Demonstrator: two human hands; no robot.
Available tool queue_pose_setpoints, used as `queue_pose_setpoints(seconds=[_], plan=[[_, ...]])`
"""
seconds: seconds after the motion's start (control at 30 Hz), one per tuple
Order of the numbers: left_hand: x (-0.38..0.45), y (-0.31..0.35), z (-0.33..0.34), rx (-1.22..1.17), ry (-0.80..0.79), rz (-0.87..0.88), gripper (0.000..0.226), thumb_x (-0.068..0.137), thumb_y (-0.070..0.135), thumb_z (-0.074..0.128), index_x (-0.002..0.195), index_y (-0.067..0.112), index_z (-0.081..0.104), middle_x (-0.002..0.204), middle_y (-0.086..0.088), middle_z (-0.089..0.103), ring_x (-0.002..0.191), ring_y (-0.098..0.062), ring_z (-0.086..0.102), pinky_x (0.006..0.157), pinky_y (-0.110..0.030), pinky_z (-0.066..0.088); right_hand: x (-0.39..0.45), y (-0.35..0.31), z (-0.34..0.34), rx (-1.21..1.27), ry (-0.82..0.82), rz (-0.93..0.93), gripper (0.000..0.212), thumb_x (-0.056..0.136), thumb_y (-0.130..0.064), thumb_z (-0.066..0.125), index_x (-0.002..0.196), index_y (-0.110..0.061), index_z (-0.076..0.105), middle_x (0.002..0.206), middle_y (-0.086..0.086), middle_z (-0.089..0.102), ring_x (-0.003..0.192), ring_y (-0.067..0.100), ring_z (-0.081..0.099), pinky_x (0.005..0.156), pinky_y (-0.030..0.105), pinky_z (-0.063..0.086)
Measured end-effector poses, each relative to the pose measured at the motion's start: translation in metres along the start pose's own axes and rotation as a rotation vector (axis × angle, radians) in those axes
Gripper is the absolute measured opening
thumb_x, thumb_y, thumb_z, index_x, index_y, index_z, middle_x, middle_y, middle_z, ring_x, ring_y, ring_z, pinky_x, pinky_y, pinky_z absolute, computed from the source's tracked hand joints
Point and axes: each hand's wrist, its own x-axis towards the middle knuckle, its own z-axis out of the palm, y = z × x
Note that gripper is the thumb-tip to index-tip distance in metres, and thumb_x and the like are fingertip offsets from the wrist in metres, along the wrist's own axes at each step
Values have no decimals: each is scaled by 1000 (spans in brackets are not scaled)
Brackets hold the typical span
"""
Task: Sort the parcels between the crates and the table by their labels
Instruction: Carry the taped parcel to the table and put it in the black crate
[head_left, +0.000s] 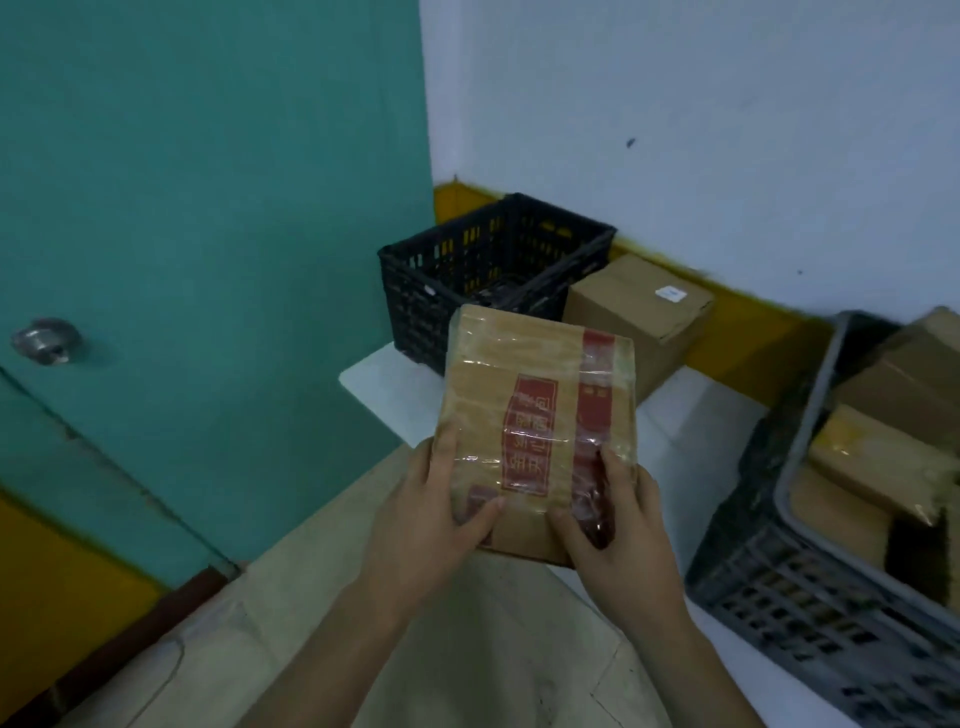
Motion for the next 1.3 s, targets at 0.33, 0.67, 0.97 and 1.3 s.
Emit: queue_pose_setpoints(seconds=[0.33,0.67,0.97,1.3], plan=[[116,-13,54,-94,-264,145,102,91,68,68,166,47,2,160,11,34,128,-13,58,98,-43,57,45,38,16,-31,155,265,89,96,-64,67,166,-49,15,163,-15,22,132,13,53,102,36,53],[207,-38,110,0,-443,158,101,92,66,69,167,45,3,166,12,30,131,-13,56,96,-38,56,107,95,51,-46,155,380,91,94,-67,65,166,-45,15,163,-4,27,130,21,56,95,39,58],[256,-66,148,-29,-666,169,101,94,61,71,168,42,6,169,9,28,138,-5,46,103,-29,49,123,116,81,-46,143,542,85,97,-63,65,164,-41,18,157,-7,28,103,10,55,86,34,59],[310,-92,172,11,-873,209,103,91,71,66,167,44,2,169,4,28,144,-14,47,111,-38,49,144,118,106,-143,183,616,87,95,-66,64,163,-44,14,155,-5,29,122,24,59,90,38,60]])
